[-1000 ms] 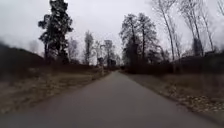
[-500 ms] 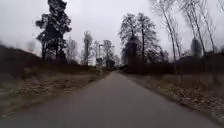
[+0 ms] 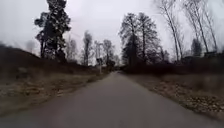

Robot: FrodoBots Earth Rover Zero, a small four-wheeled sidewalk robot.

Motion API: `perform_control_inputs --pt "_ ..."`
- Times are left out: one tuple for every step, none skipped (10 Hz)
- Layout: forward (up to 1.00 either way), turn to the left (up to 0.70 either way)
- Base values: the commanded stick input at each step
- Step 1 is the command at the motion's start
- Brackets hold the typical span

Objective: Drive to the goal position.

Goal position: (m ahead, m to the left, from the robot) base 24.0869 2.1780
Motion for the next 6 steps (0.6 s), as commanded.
perform_control_inputs --pt "1.00 0.07" --pt "1.00 0.06" --pt "1.00 0.06" --pt "1.00 0.06" --pt "1.00 0.07" --pt "1.00 0.07"
